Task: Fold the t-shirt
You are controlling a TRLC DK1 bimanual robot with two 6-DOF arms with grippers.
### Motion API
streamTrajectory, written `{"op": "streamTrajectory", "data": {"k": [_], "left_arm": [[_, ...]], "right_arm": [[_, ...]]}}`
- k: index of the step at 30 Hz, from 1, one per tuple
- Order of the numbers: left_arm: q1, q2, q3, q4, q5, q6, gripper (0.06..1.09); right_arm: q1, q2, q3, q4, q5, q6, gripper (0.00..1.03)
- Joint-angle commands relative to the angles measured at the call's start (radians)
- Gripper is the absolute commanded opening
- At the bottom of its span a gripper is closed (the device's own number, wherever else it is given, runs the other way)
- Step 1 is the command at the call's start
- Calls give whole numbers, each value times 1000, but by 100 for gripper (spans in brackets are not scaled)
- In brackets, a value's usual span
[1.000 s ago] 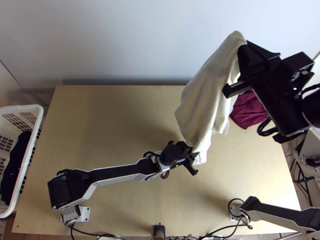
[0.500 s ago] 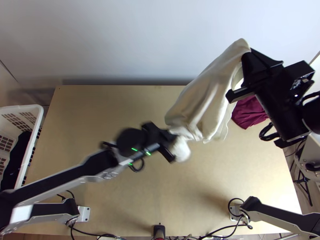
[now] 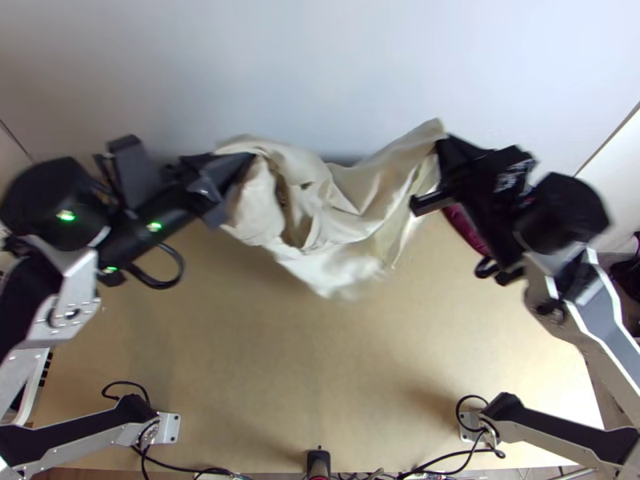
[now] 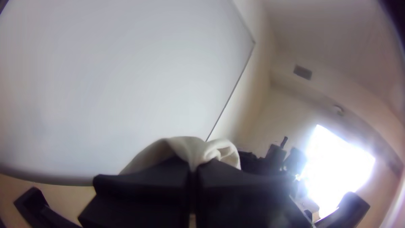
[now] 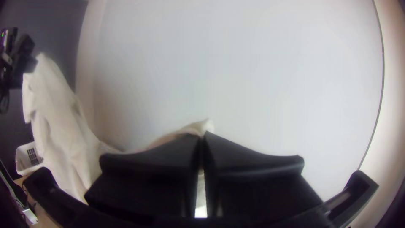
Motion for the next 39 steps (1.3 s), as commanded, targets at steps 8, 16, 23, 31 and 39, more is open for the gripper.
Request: {"op": "streamTrajectory", "data": {"k": [8,16,23,31,39], "left_arm": [[91,-64,88,-128,42,-30,9],[131,-30,90,-125,41,-35,9],[148,14,27,-132,37,-16,9],[138,88,-70,-147,-47,27,9],[51,180,-107,-150,-242,21,9]], "right_arm": [[-34,125,-186,85,-26,30,95],[-27,29,-373,24,-49,35,99],[-11,-76,-429,-73,-57,92,99],[13,-112,-340,-108,-59,95,98],[35,-110,-289,-150,-88,128,98]]}}
